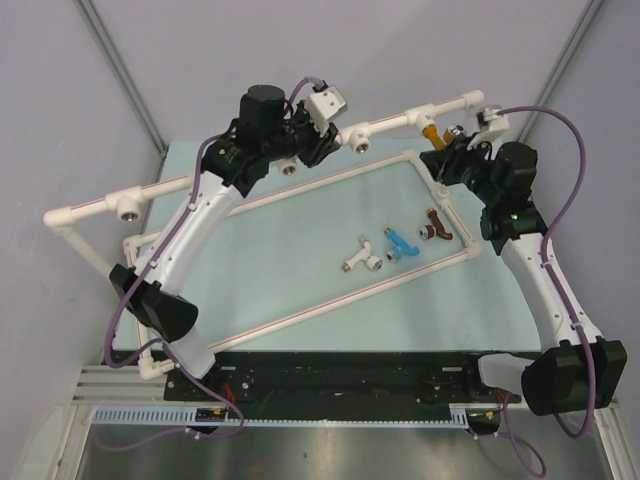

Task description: Install the water faucets

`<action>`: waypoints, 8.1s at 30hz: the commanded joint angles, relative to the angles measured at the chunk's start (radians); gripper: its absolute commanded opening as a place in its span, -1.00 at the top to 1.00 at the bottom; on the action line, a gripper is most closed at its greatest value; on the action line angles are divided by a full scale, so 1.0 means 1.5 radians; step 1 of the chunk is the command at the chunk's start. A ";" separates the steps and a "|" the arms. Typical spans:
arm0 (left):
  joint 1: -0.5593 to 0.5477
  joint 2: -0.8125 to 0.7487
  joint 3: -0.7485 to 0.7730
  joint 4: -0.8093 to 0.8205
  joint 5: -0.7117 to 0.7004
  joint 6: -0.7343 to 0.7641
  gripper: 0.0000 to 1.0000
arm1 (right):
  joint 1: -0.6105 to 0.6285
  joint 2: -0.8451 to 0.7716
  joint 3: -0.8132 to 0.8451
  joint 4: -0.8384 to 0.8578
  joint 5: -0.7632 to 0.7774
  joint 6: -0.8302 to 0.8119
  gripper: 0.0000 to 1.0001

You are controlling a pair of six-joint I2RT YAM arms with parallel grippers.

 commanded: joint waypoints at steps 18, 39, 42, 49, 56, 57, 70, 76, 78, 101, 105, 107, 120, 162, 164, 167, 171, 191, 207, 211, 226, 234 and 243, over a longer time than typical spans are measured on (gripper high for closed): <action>-0.017 0.035 -0.025 -0.168 0.036 -0.072 1.00 | -0.143 -0.047 -0.222 0.368 0.010 0.945 -0.76; -0.013 0.040 -0.017 -0.169 0.046 -0.077 1.00 | -0.007 -0.201 -0.108 0.113 0.040 -0.257 -0.99; -0.014 0.041 -0.016 -0.169 0.046 -0.076 1.00 | 0.058 -0.191 -0.101 0.084 0.056 -0.371 -0.99; -0.014 0.040 -0.015 -0.169 0.047 -0.077 1.00 | 0.134 -0.126 -0.087 0.075 0.206 -0.502 -0.99; -0.014 0.033 -0.019 -0.170 0.045 -0.075 1.00 | 0.137 -0.067 -0.087 0.111 0.234 -0.438 -0.80; -0.014 0.033 -0.020 -0.170 0.044 -0.076 1.00 | 0.137 -0.066 -0.086 0.117 0.228 -0.414 -0.72; -0.014 0.034 -0.016 -0.172 0.045 -0.074 1.00 | 0.095 -0.018 -0.088 0.353 0.049 0.538 1.00; -0.014 0.030 -0.020 -0.170 0.047 -0.073 1.00 | 0.052 0.006 -0.122 0.485 0.107 1.010 1.00; -0.014 0.028 -0.021 -0.170 0.045 -0.073 1.00 | 0.049 0.004 -0.149 0.510 0.142 1.128 1.00; -0.014 0.025 -0.024 -0.168 0.045 -0.075 1.00 | -0.090 -0.159 -0.193 0.237 0.111 0.766 -0.99; -0.014 0.024 -0.023 -0.168 0.047 -0.075 1.00 | -0.132 -0.199 -0.175 0.206 0.097 0.556 -0.99; -0.014 0.024 -0.023 -0.167 0.048 -0.076 1.00 | -0.131 -0.203 -0.138 0.168 0.064 0.354 -0.99; -0.015 0.021 -0.025 -0.167 0.048 -0.078 1.00 | 0.123 -0.162 0.072 -0.237 0.249 -0.582 -0.99; -0.019 0.012 -0.041 -0.166 0.047 -0.075 1.00 | -0.022 0.007 0.026 0.237 -0.056 0.345 1.00; -0.019 0.013 -0.041 -0.166 0.045 -0.074 1.00 | -0.025 0.011 0.022 0.254 -0.052 0.373 1.00; -0.019 0.014 -0.041 -0.166 0.046 -0.074 1.00 | -0.028 0.014 0.017 0.255 -0.043 0.390 1.00; -0.019 0.016 -0.040 -0.165 0.044 -0.073 1.00 | -0.044 0.015 -0.005 0.267 -0.019 0.468 1.00; -0.019 0.025 -0.025 -0.161 0.034 -0.080 1.00 | -0.013 -0.034 -0.096 0.341 0.081 0.284 0.08; -0.025 0.021 -0.026 -0.161 0.038 -0.083 1.00 | 0.111 -0.012 -0.096 0.388 0.256 -0.134 0.32; -0.026 0.012 -0.039 -0.161 0.032 -0.079 1.00 | 0.108 -0.007 -0.097 0.394 0.294 -0.046 1.00; -0.026 0.011 -0.046 -0.156 0.042 -0.081 1.00 | 0.019 -0.028 -0.096 0.242 0.350 0.535 1.00; -0.026 0.000 -0.053 -0.155 0.027 -0.081 1.00 | 0.005 -0.030 -0.096 0.277 0.312 0.452 0.98; -0.025 -0.004 -0.029 -0.146 -0.003 -0.100 0.67 | 0.004 -0.127 -0.097 0.329 0.197 0.196 -0.52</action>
